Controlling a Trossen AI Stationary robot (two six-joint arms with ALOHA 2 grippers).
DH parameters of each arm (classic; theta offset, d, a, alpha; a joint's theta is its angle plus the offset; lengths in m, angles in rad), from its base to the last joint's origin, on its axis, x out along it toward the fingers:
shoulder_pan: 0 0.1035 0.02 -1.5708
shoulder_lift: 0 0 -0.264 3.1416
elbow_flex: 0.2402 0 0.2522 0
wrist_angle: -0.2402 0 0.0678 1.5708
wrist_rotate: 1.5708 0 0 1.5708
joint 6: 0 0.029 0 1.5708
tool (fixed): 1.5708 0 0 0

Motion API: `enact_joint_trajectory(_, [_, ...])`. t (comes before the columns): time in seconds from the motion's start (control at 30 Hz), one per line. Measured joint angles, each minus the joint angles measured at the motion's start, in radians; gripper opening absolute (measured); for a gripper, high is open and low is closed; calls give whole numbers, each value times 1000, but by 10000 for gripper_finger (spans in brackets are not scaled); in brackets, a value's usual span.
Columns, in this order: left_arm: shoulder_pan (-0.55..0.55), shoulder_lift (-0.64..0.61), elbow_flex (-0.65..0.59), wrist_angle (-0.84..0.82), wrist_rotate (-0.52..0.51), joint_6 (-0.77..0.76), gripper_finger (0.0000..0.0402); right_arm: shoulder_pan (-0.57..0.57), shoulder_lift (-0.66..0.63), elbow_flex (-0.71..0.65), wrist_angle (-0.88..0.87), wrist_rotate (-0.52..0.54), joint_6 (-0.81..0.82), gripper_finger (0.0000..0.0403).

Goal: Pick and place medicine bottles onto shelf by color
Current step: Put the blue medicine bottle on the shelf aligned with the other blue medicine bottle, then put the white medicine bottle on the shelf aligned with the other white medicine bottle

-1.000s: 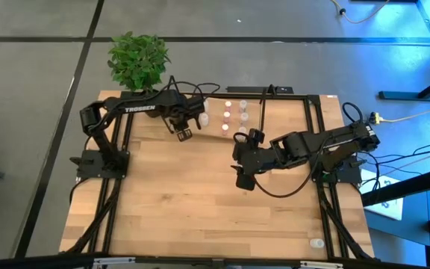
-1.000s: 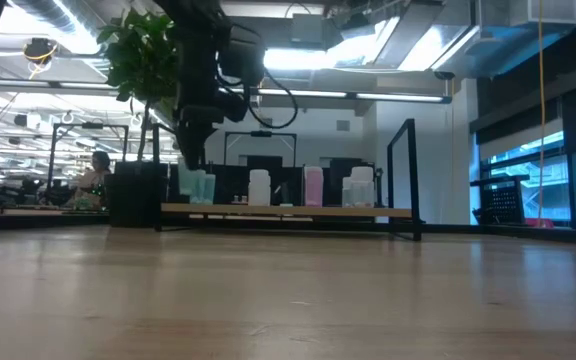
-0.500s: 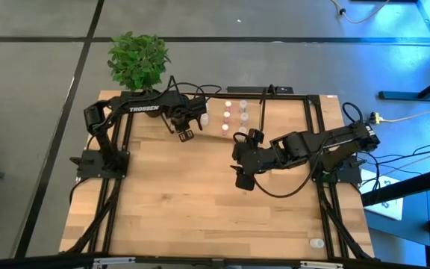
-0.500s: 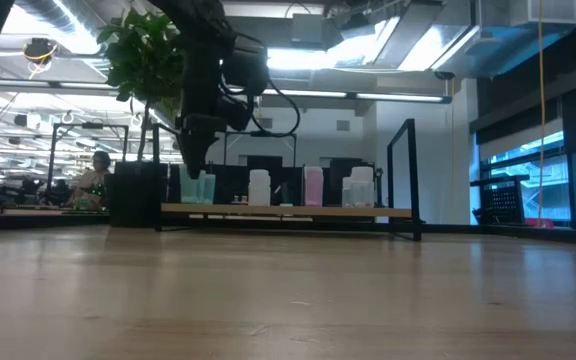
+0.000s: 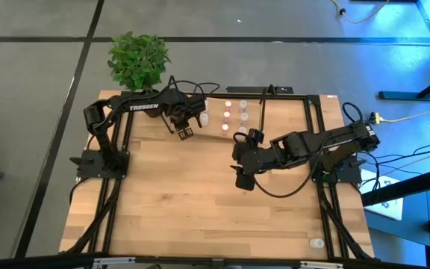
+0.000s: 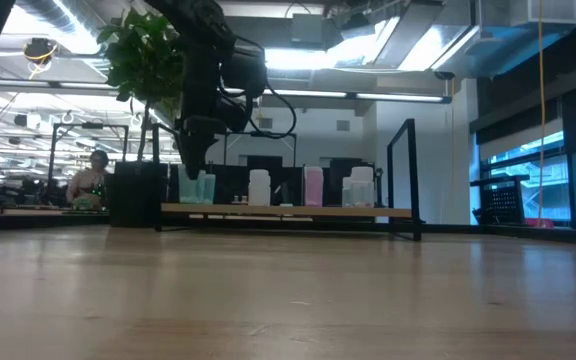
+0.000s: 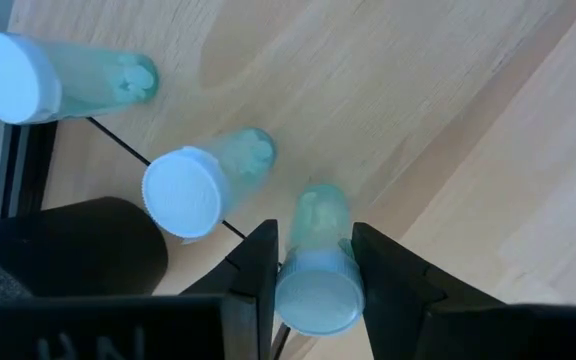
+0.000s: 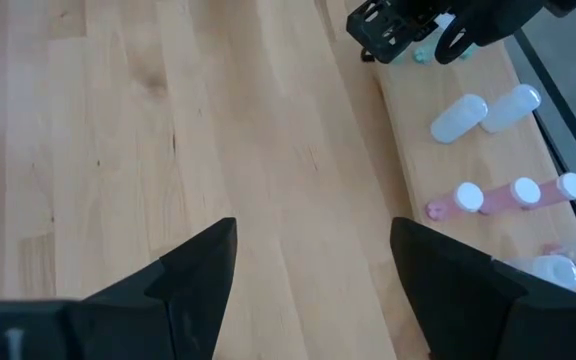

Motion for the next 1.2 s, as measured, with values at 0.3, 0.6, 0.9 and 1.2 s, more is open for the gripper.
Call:
enact_joint_trajectory(0.3, [0,0,0,0,0,-1,104,0,0,0,0,0,0,267])
enact_joint_trajectory(0.6, [0,0,0,0,-8,-8,128,0,0,0,0,0,0,267])
enact_joint_trajectory(0.9, [0,0,0,7,-22,-11,152,0,0,0,0,0,0,267])
enact_joint_trajectory(1.2, [0,0,0,9,-41,-19,187,0,0,0,0,0,0,267])
